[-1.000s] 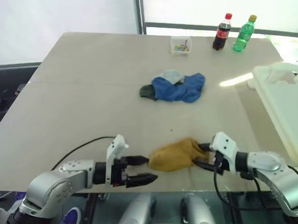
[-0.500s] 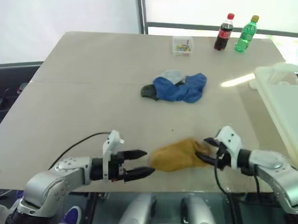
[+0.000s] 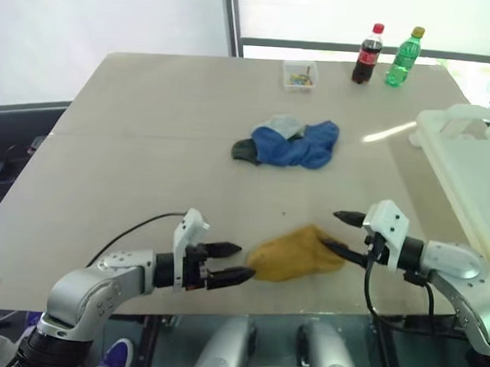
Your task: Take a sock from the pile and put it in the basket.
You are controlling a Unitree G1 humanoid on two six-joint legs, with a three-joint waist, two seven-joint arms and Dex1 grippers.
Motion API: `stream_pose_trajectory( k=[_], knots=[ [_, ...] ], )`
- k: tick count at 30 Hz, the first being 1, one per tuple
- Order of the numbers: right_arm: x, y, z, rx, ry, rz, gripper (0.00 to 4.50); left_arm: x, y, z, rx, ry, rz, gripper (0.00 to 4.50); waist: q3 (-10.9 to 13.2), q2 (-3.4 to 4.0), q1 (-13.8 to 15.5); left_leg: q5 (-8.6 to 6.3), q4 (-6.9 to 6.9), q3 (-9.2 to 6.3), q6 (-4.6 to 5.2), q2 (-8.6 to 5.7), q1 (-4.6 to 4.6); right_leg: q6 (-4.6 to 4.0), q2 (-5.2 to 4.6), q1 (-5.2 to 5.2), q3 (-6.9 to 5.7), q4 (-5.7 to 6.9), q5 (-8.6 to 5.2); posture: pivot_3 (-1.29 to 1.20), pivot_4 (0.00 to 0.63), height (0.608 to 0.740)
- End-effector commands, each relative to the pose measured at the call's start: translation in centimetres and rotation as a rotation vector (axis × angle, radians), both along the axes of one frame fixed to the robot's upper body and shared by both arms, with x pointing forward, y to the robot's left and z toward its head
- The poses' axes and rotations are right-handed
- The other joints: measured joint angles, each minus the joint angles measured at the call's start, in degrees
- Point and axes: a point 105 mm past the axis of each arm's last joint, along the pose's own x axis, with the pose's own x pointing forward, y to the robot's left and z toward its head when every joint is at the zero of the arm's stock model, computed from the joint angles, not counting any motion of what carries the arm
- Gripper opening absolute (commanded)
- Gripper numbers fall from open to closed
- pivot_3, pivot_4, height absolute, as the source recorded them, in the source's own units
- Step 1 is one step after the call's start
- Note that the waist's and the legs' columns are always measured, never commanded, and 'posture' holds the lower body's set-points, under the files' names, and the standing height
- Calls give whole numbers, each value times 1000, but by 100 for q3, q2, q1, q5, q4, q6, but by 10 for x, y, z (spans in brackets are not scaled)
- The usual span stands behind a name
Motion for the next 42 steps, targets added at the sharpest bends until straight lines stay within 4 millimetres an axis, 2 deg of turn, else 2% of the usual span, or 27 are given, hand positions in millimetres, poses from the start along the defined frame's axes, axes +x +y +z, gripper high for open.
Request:
stream_pose_trajectory(
  k=[1, 3, 4, 10, 14, 22, 24, 33, 36, 42],
  knots=[
    [-14, 14, 9, 22, -26, 136, 1335, 0, -2, 9, -31, -7, -41, 4500, 0, 0, 2, 0, 0, 0, 0, 0, 0, 0, 0, 0, -1, 0, 0, 0, 150, 740],
    [-20, 19, -1, -6, -9, 187, 372, 1, 0, 10, -29, 0, -50, 4500, 1, 0, 1, 0, 0, 0, 0, 0, -1, 0, -1, 0, -2, 0, 0, 0, 150, 740],
    [-20, 20, -8, -26, -6, 202, 29, 1, 0, 11, -25, 1, -54, 4500, 1, -1, 1, 0, 0, -1, 0, 0, -1, 0, -1, 0, -4, 0, 0, 0, 150, 740],
    [-11, 12, -52, -163, 11, 215, 29, -2, 3, 2, 29, 100, -73, 4500, 2, -1, -3, 3, 0, -1, -5, -1, -1, 0, 0, 0, -3, -1, 0, 0, 150, 740],
    [-10, 7, -63, -194, 20, 214, 29, -2, -5, 2, 13, 182, -93, 4500, 0, 1, 3, 7, 1, -2, -12, -2, 1, 0, 0, 1, -5, -1, 0, 0, 150, 740],
    [-7, 3, -59, -182, 12, 183, 29, -8, -27, 8, -55, 372, -205, 4500, 0, 0, -1, 9, 5, -6, -14, -2, 8, 0, 1, 7, -7, 2, 0, 0, 150, 740],
    [-7, 3, -57, -177, 11, 179, 29, -2, -29, 7, -44, 358, -200, 4500, 0, -1, 0, 12, 5, -5, -21, -2, 8, 0, 1, 7, -6, 2, 0, 0, 150, 740],
    [-10, 2, -49, -153, 2, 138, 29, 9, -33, 34, -187, 272, -241, 4500, 0, -1, 13, 15, 7, -6, -25, -2, 5, 0, 0, 7, -6, 2, 0, 0, 150, 740],
    [-12, 1, -47, -149, 3, 133, 29, 9, -41, 38, -202, 247, -286, 4500, 0, -1, 11, 15, 9, -8, -25, -3, 2, 0, -1, 7, -8, 1, 0, 0, 150, 740],
    [-12, 0, -46, -151, 1, 123, 29, 21, -61, 48, -269, 227, -337, 4500, 1, -3, 8, 15, 11, -9, -25, -5, 0, 0, -1, 7, -11, 2, 0, 0, 150, 740]
  ],
)
